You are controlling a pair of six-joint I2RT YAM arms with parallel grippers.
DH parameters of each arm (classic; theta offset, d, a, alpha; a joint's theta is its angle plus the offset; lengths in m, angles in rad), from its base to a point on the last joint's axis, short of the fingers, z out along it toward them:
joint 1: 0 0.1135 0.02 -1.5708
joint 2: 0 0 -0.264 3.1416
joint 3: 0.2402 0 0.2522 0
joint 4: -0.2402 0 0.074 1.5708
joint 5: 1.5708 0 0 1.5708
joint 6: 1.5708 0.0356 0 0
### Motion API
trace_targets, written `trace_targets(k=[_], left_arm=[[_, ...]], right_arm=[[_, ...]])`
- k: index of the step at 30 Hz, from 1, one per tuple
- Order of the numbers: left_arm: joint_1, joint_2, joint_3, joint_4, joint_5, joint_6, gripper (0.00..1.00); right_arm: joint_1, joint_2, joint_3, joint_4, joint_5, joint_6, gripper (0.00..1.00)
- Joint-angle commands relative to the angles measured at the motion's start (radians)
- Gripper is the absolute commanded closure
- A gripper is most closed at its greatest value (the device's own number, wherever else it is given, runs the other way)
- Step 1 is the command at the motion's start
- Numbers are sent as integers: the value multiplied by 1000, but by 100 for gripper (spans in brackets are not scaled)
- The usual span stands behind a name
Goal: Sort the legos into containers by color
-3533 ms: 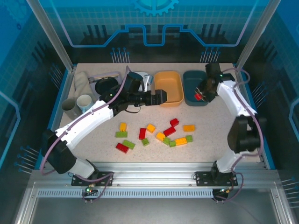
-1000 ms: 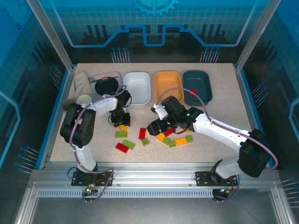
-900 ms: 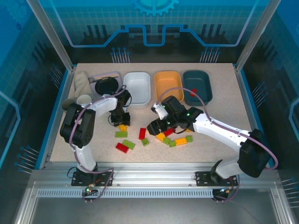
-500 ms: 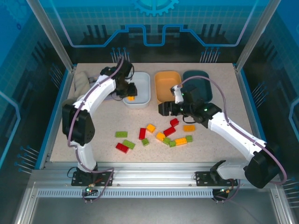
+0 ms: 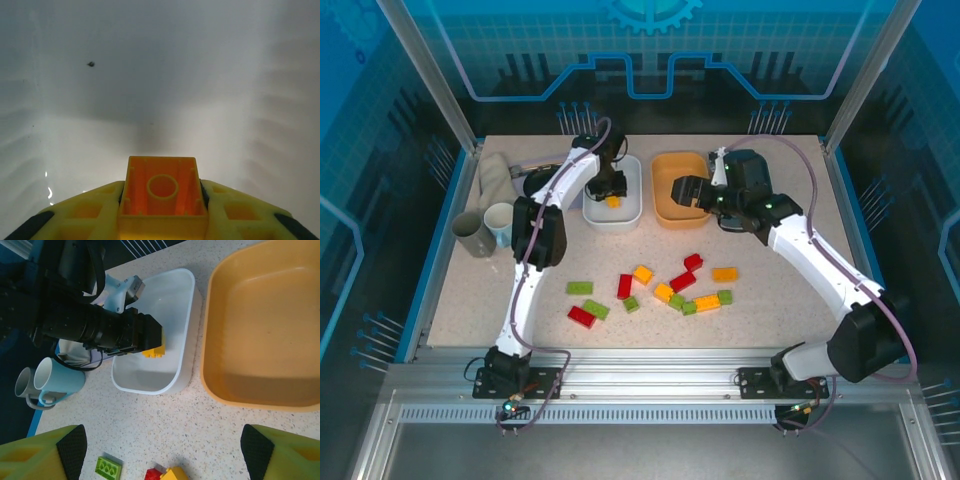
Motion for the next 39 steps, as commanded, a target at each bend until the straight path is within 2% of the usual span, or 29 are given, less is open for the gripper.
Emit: trace_targets(k=[1,4,7,12,15,17,20,23,27,33,39], left_arm=[[20,18,49,-31,11,-17,60],[21,28,51,-24,40,-6,48],[21,17,56,-20,62,-3,40],[19,-71,57,8,95,-12,33],[12,-167,25,45,124,-25,30],[5,-267,-71,117,150,-43,28],[-13,-476,-307,275,176,-76,23],[-48,-699,-593,472,213,-104,18],[-123,-953,-914,645,244,-141,15],[-232,-1226,-1241,712,213,-218,14],[-265,-1357,-1355,677,180,-262,13]], right_arm=[[-26,-2,6,-117,20,42,17],[-33,-38,-36,-166,48,88,18],[-54,-66,-56,-285,78,160,18],[-130,-91,-86,-582,97,331,24],[-159,-113,-143,-659,65,431,29],[-160,-125,-184,-686,52,495,29],[-160,-155,-280,-692,10,623,28],[-152,-202,-409,-598,-34,750,29],[-154,-201,-474,-521,-36,845,30],[-157,-138,-511,-432,-63,907,31],[-168,-88,-515,-392,-58,918,34]])
